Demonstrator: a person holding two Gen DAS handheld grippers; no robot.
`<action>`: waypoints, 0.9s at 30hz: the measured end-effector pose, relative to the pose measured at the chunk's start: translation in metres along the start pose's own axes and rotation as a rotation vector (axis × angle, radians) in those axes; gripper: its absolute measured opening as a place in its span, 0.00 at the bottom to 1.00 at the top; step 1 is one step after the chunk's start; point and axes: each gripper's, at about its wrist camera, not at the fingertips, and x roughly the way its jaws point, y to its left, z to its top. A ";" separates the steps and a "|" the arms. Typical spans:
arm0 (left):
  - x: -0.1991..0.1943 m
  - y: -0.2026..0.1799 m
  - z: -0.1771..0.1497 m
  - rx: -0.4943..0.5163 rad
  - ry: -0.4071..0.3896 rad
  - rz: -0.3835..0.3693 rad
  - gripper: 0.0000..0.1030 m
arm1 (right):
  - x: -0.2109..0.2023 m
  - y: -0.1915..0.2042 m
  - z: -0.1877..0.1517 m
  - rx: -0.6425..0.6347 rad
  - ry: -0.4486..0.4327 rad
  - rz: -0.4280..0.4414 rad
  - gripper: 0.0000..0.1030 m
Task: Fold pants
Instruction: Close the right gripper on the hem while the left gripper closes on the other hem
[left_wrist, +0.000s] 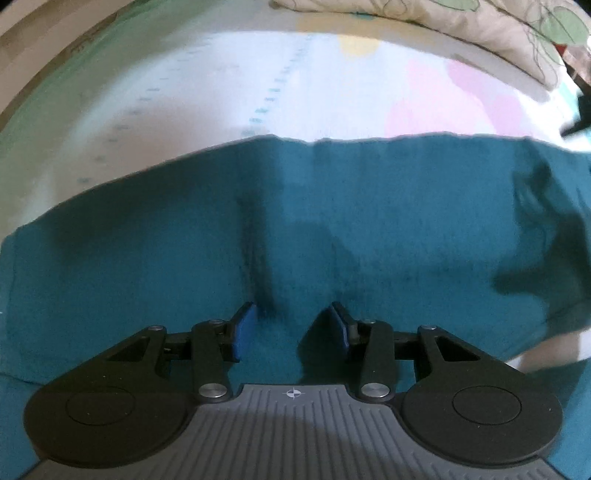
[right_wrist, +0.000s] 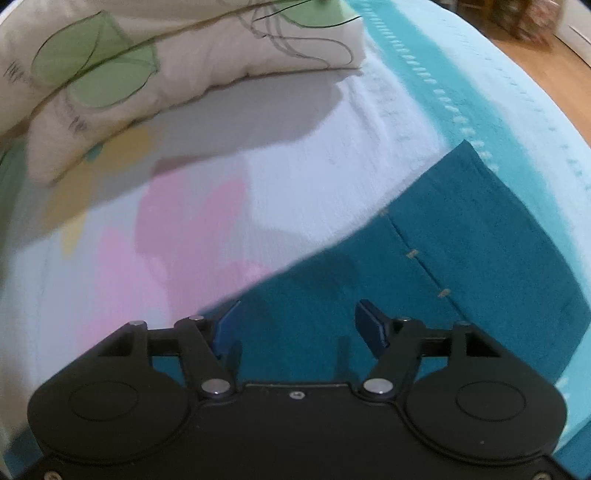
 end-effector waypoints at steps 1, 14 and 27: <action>-0.002 -0.002 -0.006 0.013 -0.026 0.010 0.41 | 0.007 0.004 0.002 0.024 0.000 0.001 0.68; -0.005 0.004 -0.011 0.002 -0.041 -0.035 0.40 | 0.019 0.021 -0.012 -0.097 0.047 -0.111 0.09; -0.041 0.038 0.042 -0.261 -0.068 -0.201 0.40 | -0.057 -0.058 -0.081 -0.137 -0.001 0.060 0.08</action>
